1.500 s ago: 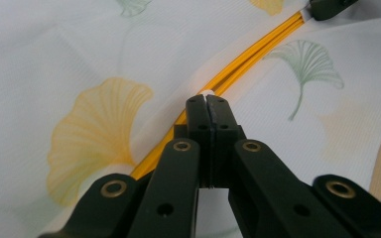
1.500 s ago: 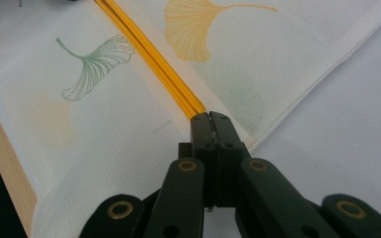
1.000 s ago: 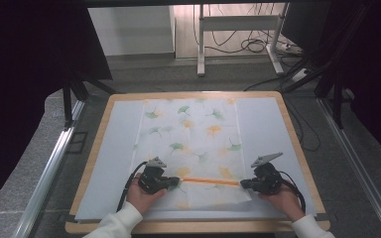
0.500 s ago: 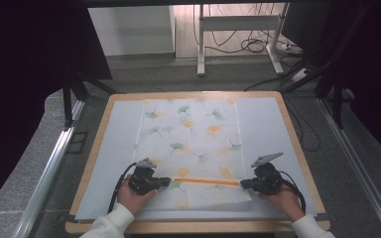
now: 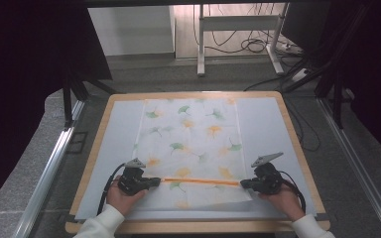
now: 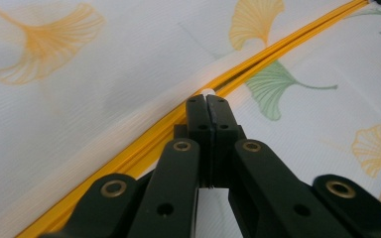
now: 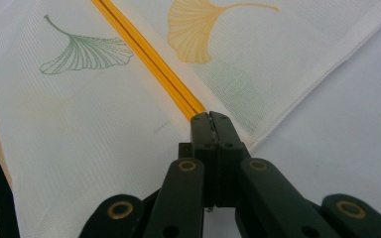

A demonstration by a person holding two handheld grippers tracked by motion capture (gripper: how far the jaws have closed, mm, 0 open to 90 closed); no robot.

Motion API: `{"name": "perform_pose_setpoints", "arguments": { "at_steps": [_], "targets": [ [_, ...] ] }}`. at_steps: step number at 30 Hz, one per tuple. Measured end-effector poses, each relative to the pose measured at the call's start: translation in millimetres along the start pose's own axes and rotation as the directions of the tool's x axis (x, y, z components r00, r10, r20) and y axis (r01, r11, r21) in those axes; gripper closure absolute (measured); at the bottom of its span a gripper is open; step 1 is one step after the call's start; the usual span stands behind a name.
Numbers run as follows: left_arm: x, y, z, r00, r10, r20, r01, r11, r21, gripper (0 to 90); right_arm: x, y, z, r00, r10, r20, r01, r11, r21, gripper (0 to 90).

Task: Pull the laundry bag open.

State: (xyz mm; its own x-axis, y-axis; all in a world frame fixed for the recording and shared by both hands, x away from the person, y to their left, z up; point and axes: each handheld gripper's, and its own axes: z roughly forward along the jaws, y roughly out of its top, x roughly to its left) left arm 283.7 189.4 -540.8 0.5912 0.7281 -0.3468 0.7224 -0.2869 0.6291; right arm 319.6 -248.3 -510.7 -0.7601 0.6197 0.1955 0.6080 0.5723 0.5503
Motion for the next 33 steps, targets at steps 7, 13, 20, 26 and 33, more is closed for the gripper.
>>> {"name": "perform_pose_setpoints", "arguments": {
  "at_steps": [7,13,20,26,33],
  "targets": [
    [8.7,-6.0,-8.0,0.9997,-0.024,-0.003,0.024,0.9997,-0.004,90.0,-0.2,-0.1,0.0,1.0,0.001,-0.002,-0.001,1.0,-0.001,90.0],
    [14.5,-11.6,-14.8,0.9992,-0.035,-0.019,0.035,0.9993,-0.016,90.0,-0.2,-0.1,0.0,1.0,0.0,-0.001,0.0,1.0,-0.001,90.0],
    [23.6,-19.3,-24.8,0.9977,-0.055,-0.039,0.054,0.9983,-0.024,90.0,-0.4,-0.1,0.0,1.0,-0.001,-0.002,0.001,1.0,-0.001,90.0],
    [32.5,-28.6,-35.4,0.9956,-0.077,-0.054,0.075,0.9964,-0.04,90.0,-0.2,-0.1,0.0,1.0,-0.003,-0.001,0.003,1.0,-0.001,90.0],
    [37.9,-35.4,-42.7,0.9942,-0.086,-0.066,0.082,0.9952,-0.054,90.0,-0.5,-0.3,0.0,1.0,-0.003,-0.002,0.003,1.0,-0.002,90.0]
  ]
}}
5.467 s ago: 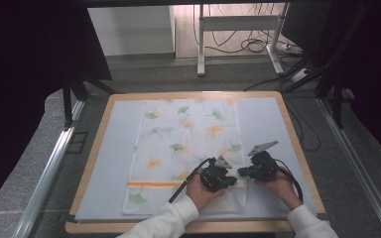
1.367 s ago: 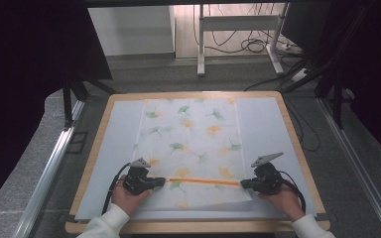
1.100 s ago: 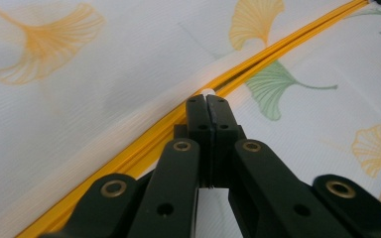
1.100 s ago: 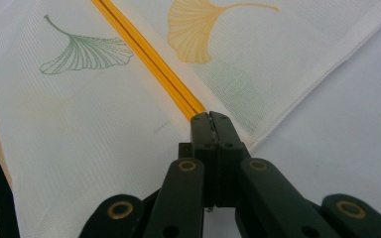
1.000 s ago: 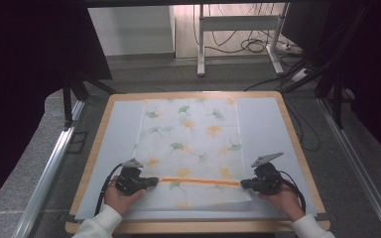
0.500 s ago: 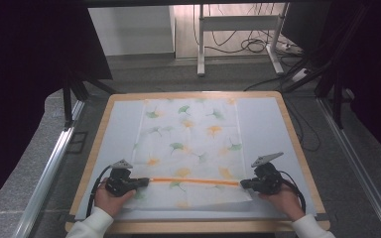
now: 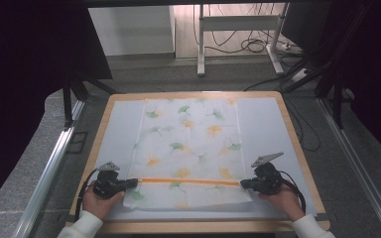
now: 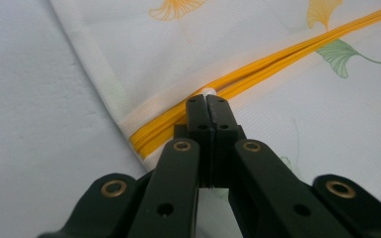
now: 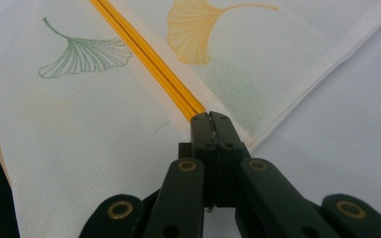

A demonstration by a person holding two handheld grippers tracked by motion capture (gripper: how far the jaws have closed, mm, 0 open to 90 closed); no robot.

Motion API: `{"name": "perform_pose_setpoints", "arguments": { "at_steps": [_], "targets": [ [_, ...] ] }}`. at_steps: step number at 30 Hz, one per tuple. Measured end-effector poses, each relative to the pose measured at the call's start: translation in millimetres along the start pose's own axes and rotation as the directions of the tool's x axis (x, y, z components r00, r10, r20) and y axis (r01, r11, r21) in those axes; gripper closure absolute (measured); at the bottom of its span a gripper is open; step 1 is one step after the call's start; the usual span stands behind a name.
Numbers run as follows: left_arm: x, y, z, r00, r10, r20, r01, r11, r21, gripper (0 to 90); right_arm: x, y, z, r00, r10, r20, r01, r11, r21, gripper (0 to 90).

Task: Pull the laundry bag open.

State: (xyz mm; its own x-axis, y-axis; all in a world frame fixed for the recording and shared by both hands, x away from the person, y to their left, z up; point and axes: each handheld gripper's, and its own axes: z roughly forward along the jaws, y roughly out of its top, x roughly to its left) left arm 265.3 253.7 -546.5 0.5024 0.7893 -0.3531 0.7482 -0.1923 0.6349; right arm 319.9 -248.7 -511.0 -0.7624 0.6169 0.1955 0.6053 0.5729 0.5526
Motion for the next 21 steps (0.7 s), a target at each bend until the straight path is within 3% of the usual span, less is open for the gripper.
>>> {"name": "perform_pose_setpoints", "arguments": {
  "at_steps": [21],
  "targets": [
    [7.3,-4.4,-10.2,0.9996,-0.004,-0.026,0.005,1.0,0.004,90.0,0.1,0.1,0.0,1.0,-0.003,-0.001,0.003,1.0,0.001,90.0]
  ]
}}
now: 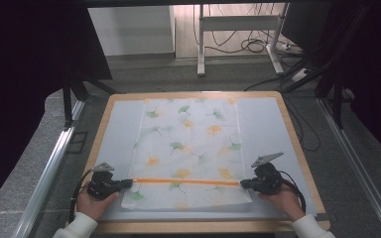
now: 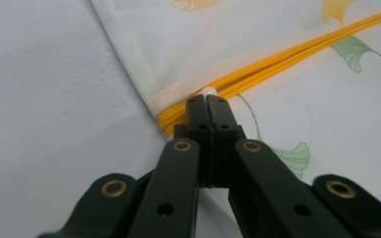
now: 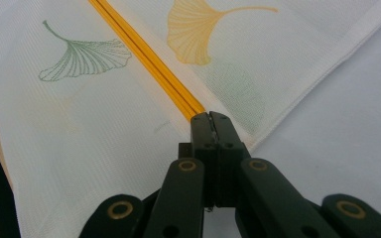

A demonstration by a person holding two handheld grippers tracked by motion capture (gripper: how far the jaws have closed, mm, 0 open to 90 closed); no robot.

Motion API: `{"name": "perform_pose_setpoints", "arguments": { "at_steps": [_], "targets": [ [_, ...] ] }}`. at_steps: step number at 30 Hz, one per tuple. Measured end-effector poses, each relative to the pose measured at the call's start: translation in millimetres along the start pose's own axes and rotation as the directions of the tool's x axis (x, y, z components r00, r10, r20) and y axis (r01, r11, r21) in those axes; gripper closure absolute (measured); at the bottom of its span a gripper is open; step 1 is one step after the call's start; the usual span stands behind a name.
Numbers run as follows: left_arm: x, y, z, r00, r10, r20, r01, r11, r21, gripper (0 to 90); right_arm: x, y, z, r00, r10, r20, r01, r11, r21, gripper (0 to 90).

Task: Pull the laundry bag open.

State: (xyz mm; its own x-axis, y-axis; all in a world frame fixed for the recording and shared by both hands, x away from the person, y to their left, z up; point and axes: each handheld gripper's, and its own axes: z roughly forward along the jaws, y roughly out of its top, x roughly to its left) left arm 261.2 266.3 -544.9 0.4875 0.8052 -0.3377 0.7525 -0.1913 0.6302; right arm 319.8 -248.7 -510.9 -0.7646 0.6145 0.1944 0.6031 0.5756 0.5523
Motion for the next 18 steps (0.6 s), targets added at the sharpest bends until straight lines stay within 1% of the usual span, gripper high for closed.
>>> {"name": "perform_pose_setpoints", "arguments": {
  "at_steps": [4,14,18],
  "targets": [
    [1.4,-0.2,-1.7,1.0,-0.001,-0.002,0.001,1.0,-0.002,90.0,0.2,0.1,0.0,1.0,-0.001,0.001,0.001,1.0,0.001,90.0],
    [8.6,-4.9,-7.9,0.9996,-0.027,0.0,0.027,0.9995,-0.015,90.0,0.5,0.5,0.3,0.9999,-0.011,0.004,0.011,1.0,0.002,90.0],
    [8.9,-6.1,-9.4,0.9997,-0.025,-0.007,0.025,0.9995,-0.019,90.0,0.3,0.5,0.2,0.9999,-0.01,0.003,0.01,1.0,0.003,90.0]
  ]
}}
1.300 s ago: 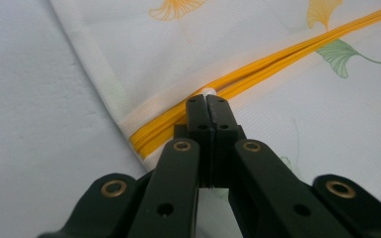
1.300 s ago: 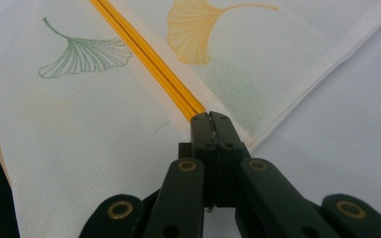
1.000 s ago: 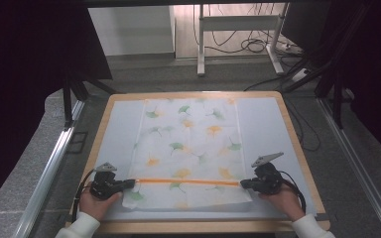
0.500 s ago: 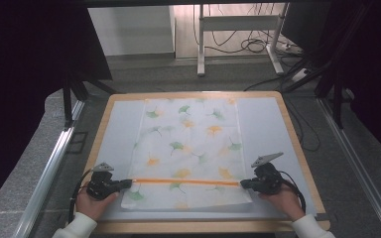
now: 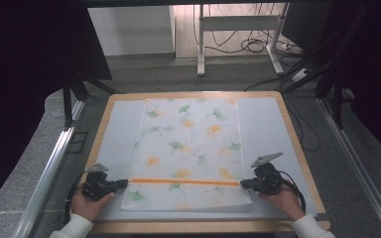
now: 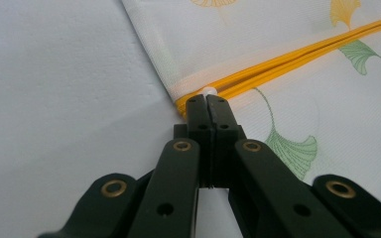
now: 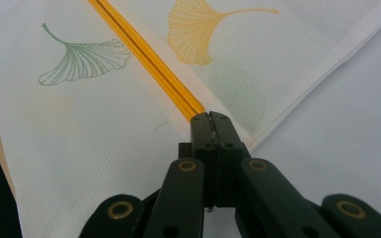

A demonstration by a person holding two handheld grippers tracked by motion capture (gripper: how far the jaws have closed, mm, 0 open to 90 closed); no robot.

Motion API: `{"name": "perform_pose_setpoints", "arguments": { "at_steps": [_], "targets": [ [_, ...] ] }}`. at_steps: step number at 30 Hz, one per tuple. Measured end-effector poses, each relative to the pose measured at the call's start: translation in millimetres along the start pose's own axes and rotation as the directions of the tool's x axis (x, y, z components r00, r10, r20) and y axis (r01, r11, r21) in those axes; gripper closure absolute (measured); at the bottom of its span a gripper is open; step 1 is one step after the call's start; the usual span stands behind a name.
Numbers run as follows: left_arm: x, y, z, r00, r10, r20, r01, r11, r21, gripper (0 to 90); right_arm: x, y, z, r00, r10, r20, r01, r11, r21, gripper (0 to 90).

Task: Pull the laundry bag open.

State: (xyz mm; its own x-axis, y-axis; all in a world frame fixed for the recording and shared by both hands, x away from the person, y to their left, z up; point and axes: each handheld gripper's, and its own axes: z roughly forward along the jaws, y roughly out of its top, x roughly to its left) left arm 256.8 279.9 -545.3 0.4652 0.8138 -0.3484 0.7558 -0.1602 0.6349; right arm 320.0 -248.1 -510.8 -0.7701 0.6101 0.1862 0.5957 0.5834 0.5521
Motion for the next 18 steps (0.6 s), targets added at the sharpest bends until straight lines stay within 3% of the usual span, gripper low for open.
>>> {"name": "perform_pose_setpoints", "arguments": {
  "at_steps": [4,7,14,18],
  "targets": [
    [3.3,-1.2,-3.8,0.9996,-0.008,-0.026,0.007,1.0,-0.005,90.0,-0.1,0.0,-0.3,1.0,0.003,-0.002,-0.003,1.0,0.002,90.0],
    [9.0,-4.2,-3.9,0.9989,-0.047,0.005,0.047,0.9989,-0.006,90.0,-0.2,0.0,-0.2,1.0,0.0,-0.003,0.0,1.0,0.001,90.0],
    [6.3,-4.1,-1.4,0.9996,-0.028,-0.009,0.028,0.9996,-0.006,90.0,-0.4,0.0,-0.3,1.0,0.004,-0.005,-0.004,1.0,0.002,90.0],
    [4.3,-5.0,-2.7,0.9999,0.009,-0.014,-0.009,0.9997,-0.023,90.0,-1.1,-0.4,-0.3,0.9999,0.009,-0.008,-0.009,1.0,-0.001,89.9]
  ]
}}
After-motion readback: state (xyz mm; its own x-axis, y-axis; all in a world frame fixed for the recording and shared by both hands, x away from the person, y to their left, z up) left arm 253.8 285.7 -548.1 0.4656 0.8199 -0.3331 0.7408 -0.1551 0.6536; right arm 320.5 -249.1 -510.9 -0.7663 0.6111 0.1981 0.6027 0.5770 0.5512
